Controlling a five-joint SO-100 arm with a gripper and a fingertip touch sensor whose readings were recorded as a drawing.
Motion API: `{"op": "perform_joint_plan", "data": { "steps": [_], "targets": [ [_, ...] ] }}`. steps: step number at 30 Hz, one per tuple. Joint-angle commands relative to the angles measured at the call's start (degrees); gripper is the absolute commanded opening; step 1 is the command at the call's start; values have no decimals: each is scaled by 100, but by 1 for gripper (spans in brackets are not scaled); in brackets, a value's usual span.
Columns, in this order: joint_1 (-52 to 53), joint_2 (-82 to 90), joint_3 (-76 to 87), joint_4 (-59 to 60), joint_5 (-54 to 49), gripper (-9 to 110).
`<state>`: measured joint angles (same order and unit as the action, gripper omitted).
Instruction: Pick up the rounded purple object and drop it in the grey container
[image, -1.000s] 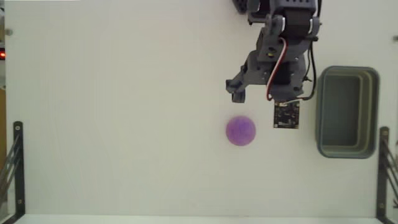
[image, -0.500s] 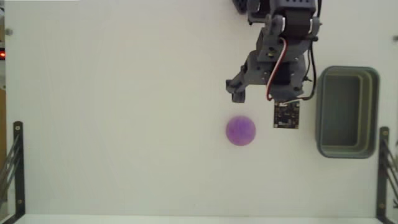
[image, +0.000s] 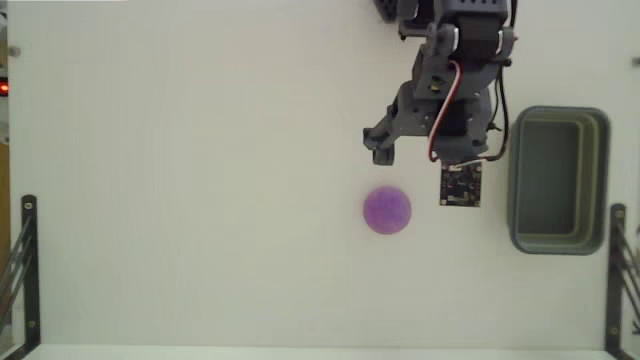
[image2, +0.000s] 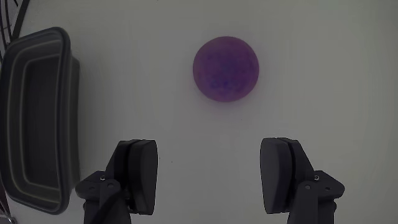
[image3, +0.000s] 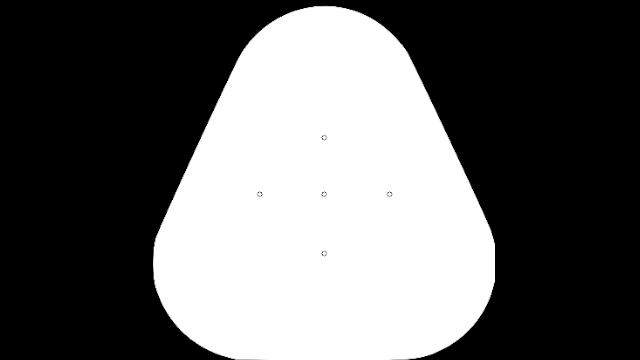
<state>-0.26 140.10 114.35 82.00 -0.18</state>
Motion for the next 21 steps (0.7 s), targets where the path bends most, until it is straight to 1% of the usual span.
{"op": "perform_joint_plan", "data": {
  "steps": [1,21],
  "targets": [
    [26,188,-10,14,18,110],
    [138,188,-10,14,18,110]
  ]
}}
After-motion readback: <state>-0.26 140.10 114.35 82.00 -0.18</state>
